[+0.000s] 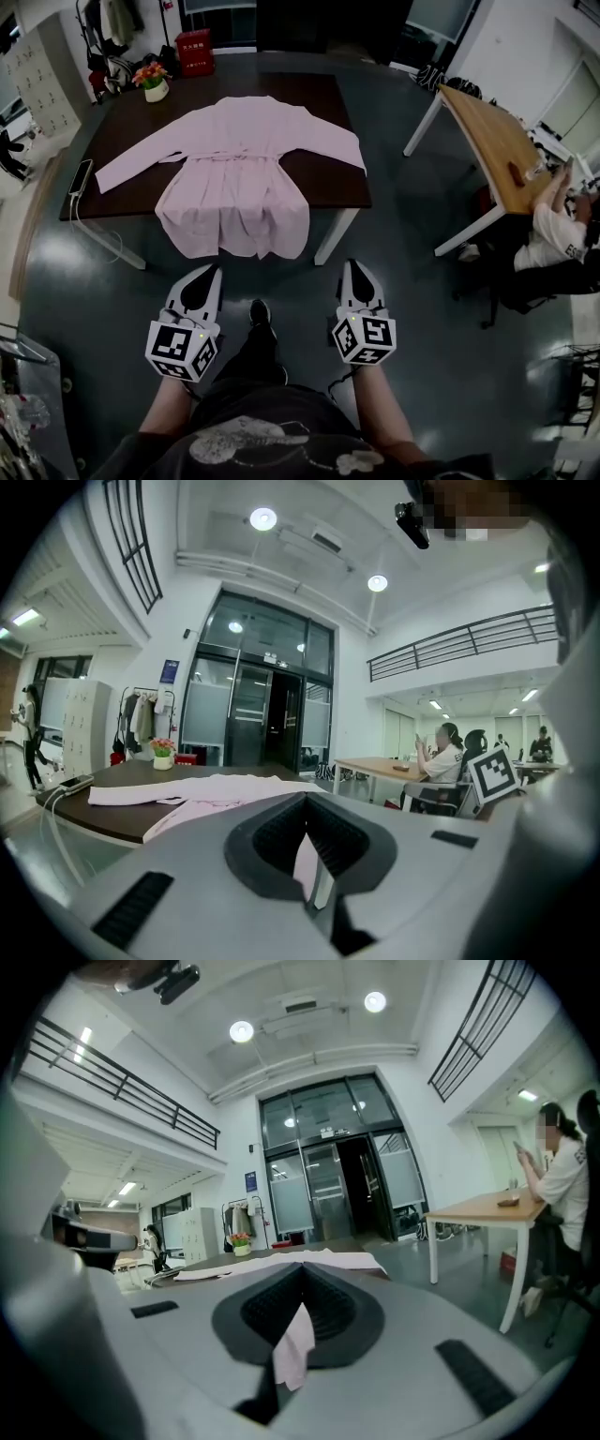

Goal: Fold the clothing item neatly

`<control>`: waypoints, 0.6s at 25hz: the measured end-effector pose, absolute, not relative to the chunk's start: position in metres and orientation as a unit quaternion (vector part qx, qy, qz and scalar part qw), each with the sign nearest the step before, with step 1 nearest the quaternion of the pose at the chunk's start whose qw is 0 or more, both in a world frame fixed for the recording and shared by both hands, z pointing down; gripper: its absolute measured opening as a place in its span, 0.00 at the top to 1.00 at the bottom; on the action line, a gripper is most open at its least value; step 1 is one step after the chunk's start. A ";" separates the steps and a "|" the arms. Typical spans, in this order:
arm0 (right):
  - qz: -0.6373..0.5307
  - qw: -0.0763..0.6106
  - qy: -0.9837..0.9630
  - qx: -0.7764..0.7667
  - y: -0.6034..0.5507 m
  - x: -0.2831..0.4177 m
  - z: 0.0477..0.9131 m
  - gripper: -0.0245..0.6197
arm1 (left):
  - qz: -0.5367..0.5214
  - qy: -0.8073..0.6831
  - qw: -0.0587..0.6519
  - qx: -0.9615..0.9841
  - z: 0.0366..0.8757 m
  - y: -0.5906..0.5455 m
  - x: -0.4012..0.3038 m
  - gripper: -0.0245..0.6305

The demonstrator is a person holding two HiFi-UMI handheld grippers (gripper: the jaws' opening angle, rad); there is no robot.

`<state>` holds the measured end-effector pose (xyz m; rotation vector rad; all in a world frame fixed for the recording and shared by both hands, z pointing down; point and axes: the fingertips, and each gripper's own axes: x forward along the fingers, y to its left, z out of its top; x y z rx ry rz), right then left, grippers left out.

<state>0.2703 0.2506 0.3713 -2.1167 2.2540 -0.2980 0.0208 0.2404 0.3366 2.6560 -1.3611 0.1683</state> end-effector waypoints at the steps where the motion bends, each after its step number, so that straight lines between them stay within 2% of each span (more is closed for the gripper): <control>1: -0.098 0.020 0.722 -0.684 0.246 0.275 0.373 0.98 | 0.057 -0.451 0.078 0.887 0.340 0.232 0.024 0.95; 7: -0.098 -0.001 0.709 -0.699 0.204 0.311 0.376 0.98 | 0.048 -0.434 0.095 0.895 0.355 0.156 0.057 0.95; 15: -0.122 0.006 0.662 -0.740 0.121 0.379 0.382 0.98 | 0.063 -0.402 0.104 0.908 0.366 0.056 0.111 0.95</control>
